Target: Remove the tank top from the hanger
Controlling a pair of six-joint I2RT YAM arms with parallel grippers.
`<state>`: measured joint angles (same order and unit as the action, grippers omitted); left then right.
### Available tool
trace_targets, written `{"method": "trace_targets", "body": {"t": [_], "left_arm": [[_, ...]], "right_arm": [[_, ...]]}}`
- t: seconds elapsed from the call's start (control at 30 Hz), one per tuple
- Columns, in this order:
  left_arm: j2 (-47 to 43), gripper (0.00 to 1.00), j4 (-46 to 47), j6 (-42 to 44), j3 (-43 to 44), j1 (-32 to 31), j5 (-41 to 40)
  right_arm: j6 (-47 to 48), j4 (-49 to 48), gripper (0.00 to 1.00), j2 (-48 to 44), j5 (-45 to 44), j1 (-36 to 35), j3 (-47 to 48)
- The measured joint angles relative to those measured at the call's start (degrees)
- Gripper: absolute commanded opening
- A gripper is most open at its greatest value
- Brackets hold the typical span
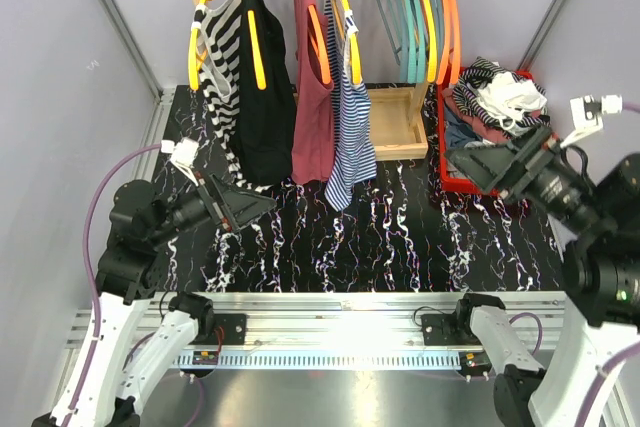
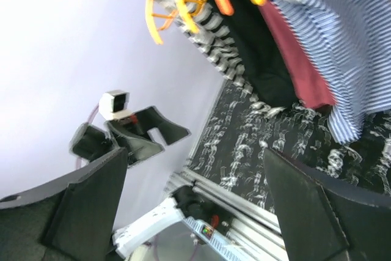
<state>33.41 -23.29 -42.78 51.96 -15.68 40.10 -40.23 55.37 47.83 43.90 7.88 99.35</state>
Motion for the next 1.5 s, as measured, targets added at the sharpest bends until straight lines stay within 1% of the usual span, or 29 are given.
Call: {"method": "trace_targets", "body": {"t": [0.17,0.2,0.27,0.33,0.4,0.43,0.5,0.57,0.63,0.67,0.77,0.83,0.9,1.0,1.07,1.17,1.33,1.5], "left_arm": [[1.03,0.99,0.44,-0.2,1.44,-0.31,0.74],[1.22,0.99,0.59,-0.17,1.64,-0.39,0.94],[1.6,0.99,0.7,-0.09,1.92,-0.57,1.38],[2.34,0.99,0.66,0.42,2.58,-0.94,1.81],[3.52,0.99,0.33,1.09,3.91,-1.38,2.05],[4.09,0.99,0.15,1.53,4.63,-1.55,2.12],[5.01,0.99,-0.48,2.62,5.9,-1.68,2.12],[5.35,0.99,-1.4,3.63,6.71,-1.73,2.08],[5.42,0.99,-2.71,4.94,7.48,-1.77,1.88],[5.42,0.99,-3.28,5.29,7.74,-1.77,1.84],[5.42,0.99,-5.05,6.86,8.31,-1.77,1.29],[5.42,0.99,-6.14,7.63,8.35,-1.79,0.96],[5.42,0.99,-7.26,8.5,8.35,-1.81,0.52],[5.44,0.99,-8.85,9.7,8.37,-1.84,-0.24],[5.44,0.99,-10.29,10.56,8.46,-1.84,-0.98],[5.42,0.99,-11.87,11.69,8.46,-1.84,-1.95],[5.25,0.99,-13.51,12.83,8.46,-1.84,-3.37],[5.16,0.99,-14.01,13.0,8.46,-1.88,-3.91]], "right_arm": [[-6.62,-14.38,1.0,7.72,9.84,-0.17,-0.72],[-6.84,-15.87,1.0,10.03,10.86,-0.57,0.31],[-4.96,-14.01,1.0,16.31,11.23,-2.6,6.56],[-0.42,-10.34,1.0,24.09,9.84,-6.45,17.46],[6.1,-2.45,1.0,32.83,4.11,-14.08,30.97],[8.5,0.81,1.0,36.15,1.22,-17.14,36.11],[13.22,6.38,1.0,40.61,-4.74,-23.47,42.8],[16.57,10.16,0.99,41.94,-11.78,-27.61,43.78],[19.47,12.87,0.97,42.01,-19.65,-32.44,42.25],[20.76,13.7,0.93,42.03,-23.87,-34.8,41.35],[24.17,15.06,0.9,43.06,-36.48,-42.4,40.19],[26.77,15.04,0.91,44.72,-45.81,-47.34,40.24],[28.76,14.78,0.89,46.36,-52.96,-50.34,40.22],[31.52,12.44,0.88,48.89,-63.95,-53.18,39.69],[33.24,9.88,0.89,49.92,-69.57,-53.42,38.69],[35.71,6.16,0.91,51.54,-74.99,-53.31,38.32],[38.07,1.9,0.92,56.11,-76.72,-53.31,40.79],[38.49,-0.83,0.85,59.95,-76.48,-52.59,41.97]]}}
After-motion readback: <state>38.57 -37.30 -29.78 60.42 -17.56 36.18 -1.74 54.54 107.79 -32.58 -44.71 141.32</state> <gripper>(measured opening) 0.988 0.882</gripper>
